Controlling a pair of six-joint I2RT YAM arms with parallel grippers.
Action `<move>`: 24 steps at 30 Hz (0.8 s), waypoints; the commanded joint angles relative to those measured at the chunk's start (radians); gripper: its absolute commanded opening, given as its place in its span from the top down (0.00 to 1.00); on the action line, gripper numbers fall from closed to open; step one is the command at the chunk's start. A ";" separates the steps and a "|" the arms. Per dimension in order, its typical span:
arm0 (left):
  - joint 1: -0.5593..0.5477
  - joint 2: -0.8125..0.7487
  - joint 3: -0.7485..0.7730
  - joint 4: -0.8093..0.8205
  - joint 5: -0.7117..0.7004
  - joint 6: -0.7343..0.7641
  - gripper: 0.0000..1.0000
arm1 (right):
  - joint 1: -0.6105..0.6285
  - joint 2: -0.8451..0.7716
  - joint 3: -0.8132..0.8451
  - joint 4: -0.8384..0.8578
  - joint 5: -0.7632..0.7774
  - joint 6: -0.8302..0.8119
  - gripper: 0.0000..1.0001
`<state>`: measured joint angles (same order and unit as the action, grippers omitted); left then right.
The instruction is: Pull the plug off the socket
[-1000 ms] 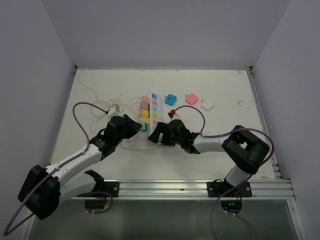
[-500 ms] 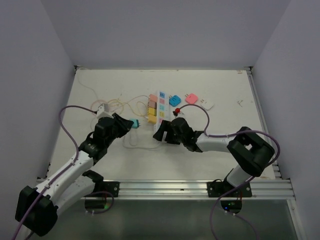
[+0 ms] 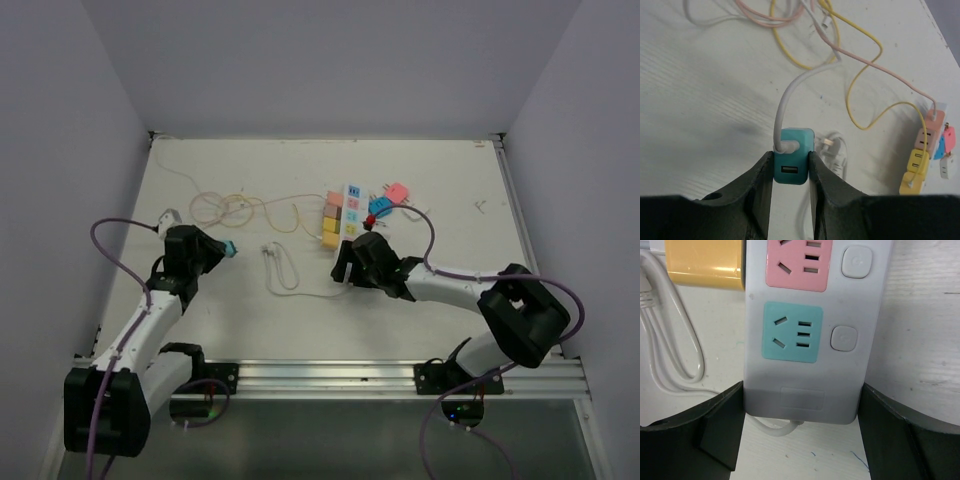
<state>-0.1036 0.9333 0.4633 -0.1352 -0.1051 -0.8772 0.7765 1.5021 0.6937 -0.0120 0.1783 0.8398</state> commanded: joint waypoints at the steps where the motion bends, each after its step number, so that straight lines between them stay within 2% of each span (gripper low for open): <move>1: 0.074 0.065 0.012 0.063 0.031 0.044 1.00 | -0.034 -0.031 -0.042 -0.184 0.078 -0.010 1.00; 5: 0.163 0.156 0.000 0.181 0.077 0.037 1.00 | -0.040 -0.051 -0.043 -0.204 0.090 -0.034 1.00; 12: 0.196 0.292 -0.008 0.356 0.165 0.029 1.00 | -0.040 -0.043 -0.037 -0.191 0.053 -0.051 1.00; 16: 0.206 0.335 -0.015 0.391 0.202 0.021 0.98 | -0.040 -0.039 -0.031 -0.187 0.044 -0.062 1.00; 20: 0.217 0.325 -0.025 0.359 0.174 0.023 0.80 | -0.040 -0.042 -0.028 -0.192 0.046 -0.076 1.00; 21: 0.219 0.314 -0.026 0.349 0.159 0.026 0.70 | -0.040 -0.042 -0.026 -0.195 0.047 -0.079 1.00; 23: 0.220 0.302 -0.029 0.321 0.145 0.032 0.60 | -0.042 -0.039 -0.020 -0.197 0.047 -0.087 1.00; 24: 0.222 0.291 -0.032 0.313 0.140 0.033 0.51 | -0.040 -0.039 -0.020 -0.197 0.049 -0.087 1.00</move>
<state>0.1051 1.2633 0.4397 0.1558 0.0620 -0.8635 0.7448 1.4521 0.6800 -0.1162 0.2188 0.7620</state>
